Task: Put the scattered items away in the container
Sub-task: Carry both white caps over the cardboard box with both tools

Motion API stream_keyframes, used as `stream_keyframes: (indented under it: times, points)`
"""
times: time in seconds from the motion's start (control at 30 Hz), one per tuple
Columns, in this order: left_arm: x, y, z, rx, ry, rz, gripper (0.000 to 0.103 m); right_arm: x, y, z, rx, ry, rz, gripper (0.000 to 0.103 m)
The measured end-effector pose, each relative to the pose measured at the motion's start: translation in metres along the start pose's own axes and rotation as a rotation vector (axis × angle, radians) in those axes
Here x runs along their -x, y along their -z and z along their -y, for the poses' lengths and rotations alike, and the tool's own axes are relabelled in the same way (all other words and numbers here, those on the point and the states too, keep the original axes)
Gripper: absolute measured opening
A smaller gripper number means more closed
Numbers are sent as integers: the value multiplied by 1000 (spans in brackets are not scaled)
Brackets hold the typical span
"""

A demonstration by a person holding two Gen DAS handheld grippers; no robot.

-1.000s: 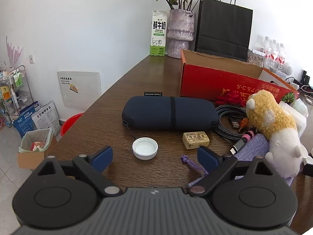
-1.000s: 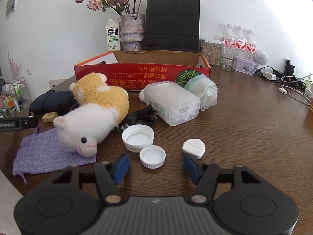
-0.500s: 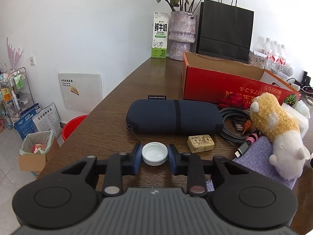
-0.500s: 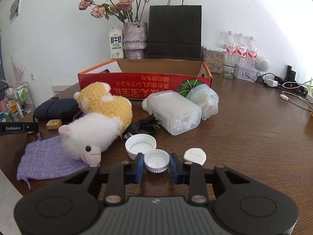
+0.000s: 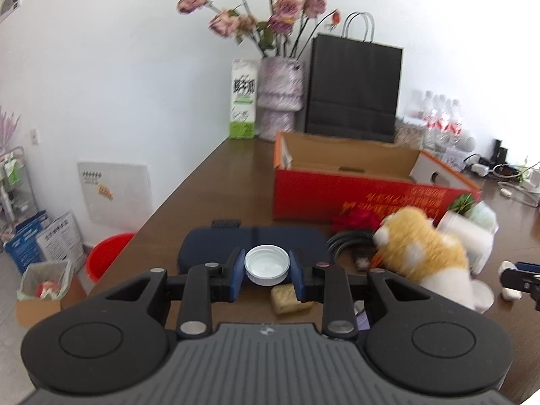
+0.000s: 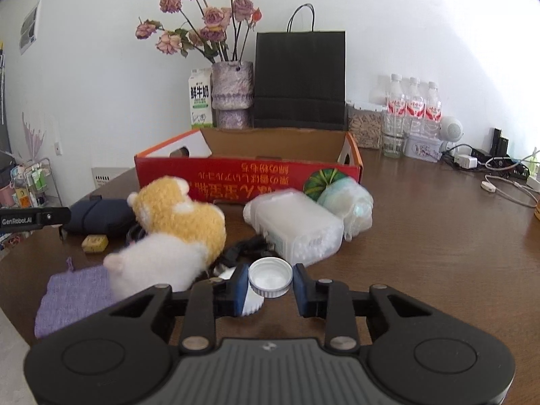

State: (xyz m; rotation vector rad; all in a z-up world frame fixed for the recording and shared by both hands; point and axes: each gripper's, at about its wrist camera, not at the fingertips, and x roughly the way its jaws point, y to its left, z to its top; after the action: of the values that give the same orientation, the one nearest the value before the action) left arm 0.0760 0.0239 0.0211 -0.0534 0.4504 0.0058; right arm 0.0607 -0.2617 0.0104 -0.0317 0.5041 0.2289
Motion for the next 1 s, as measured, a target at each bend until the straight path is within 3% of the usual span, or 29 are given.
stream_keyframes:
  times: [0.23, 0.4, 0.73, 0.83, 1.0]
  points:
    - [-12, -42, 29, -16, 90, 113, 29, -16, -42, 0, 16, 5, 107, 27]
    - [-35, -75, 52, 4, 149, 145, 29, -36, -79, 4, -19, -16, 171, 27]
    - [-115, -123, 73, 100, 158, 120, 29, -105, -140, 13, -77, -19, 232, 27]
    - [-141, -120, 77, 111, 147, 107, 29, -130, -139, 21, -121, -3, 225, 27]
    - [-165, -101, 74, 70, 108, 31, 29, -153, -124, 22, -110, 8, 129, 27]
